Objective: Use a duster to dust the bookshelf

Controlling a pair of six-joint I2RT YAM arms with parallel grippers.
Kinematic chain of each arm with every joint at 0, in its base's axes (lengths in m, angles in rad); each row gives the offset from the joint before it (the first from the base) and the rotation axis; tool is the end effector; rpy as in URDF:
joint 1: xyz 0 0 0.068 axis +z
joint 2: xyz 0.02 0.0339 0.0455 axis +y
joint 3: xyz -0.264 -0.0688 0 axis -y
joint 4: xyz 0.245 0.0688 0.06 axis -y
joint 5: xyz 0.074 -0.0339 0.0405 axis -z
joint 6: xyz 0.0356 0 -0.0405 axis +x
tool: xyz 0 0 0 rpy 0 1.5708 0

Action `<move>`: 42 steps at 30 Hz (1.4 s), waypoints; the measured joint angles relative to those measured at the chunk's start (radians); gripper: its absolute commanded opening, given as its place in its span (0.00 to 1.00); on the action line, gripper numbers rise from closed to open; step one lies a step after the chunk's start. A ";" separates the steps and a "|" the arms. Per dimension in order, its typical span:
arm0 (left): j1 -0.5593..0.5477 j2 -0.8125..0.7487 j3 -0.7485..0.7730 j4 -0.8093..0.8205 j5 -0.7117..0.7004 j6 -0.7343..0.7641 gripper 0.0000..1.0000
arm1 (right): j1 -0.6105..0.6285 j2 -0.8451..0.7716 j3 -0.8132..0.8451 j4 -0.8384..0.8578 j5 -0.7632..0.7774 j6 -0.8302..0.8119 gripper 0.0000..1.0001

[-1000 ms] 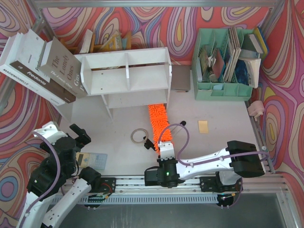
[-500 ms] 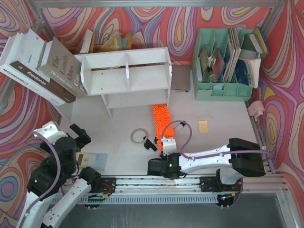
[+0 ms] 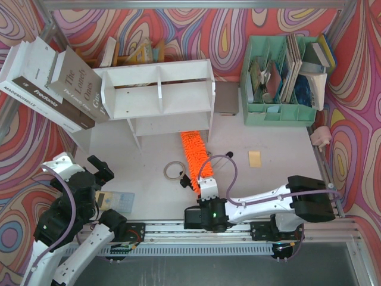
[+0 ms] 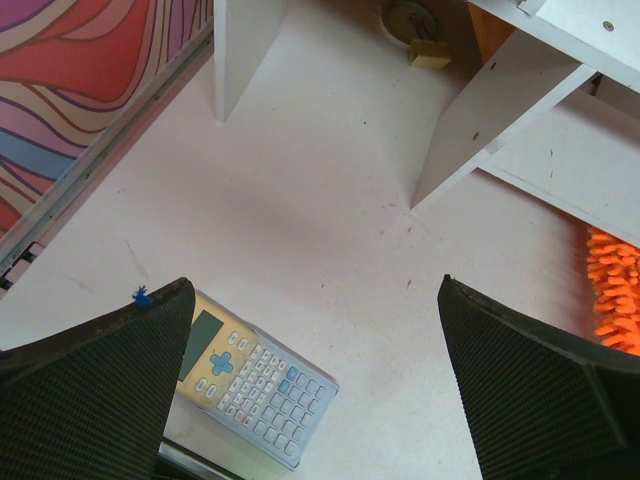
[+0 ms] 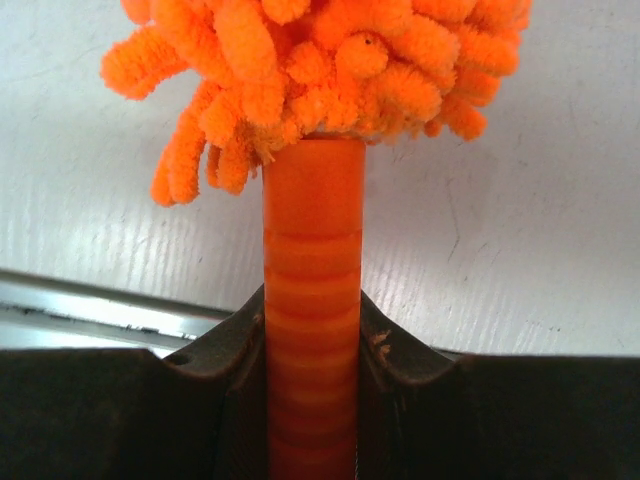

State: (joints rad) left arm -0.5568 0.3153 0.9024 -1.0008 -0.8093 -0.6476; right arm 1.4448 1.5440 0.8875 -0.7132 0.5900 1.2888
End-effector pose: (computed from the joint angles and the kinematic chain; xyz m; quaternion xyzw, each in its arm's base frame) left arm 0.0391 0.0060 0.3414 -0.2500 0.7591 -0.0131 0.6009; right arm 0.0529 0.2597 0.1739 -0.0451 0.9513 0.0354 0.3027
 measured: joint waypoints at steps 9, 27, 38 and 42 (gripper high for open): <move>0.000 0.000 0.000 0.000 0.000 0.000 0.98 | 0.058 0.028 0.045 0.068 0.021 -0.121 0.00; 0.000 0.000 0.000 0.000 0.000 0.000 0.98 | 0.080 -0.030 0.014 -0.021 0.064 0.015 0.00; 0.000 0.000 0.000 0.000 0.000 0.000 0.98 | 0.108 0.008 0.018 0.149 0.049 -0.203 0.00; 0.000 0.000 0.000 0.000 0.000 0.000 0.98 | 0.110 0.016 0.020 0.206 0.028 -0.275 0.00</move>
State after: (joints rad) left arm -0.5568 0.3153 0.9024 -1.0008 -0.8093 -0.6476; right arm 1.5547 1.5597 0.9077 -0.5072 0.6178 1.0142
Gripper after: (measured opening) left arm 0.984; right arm 0.334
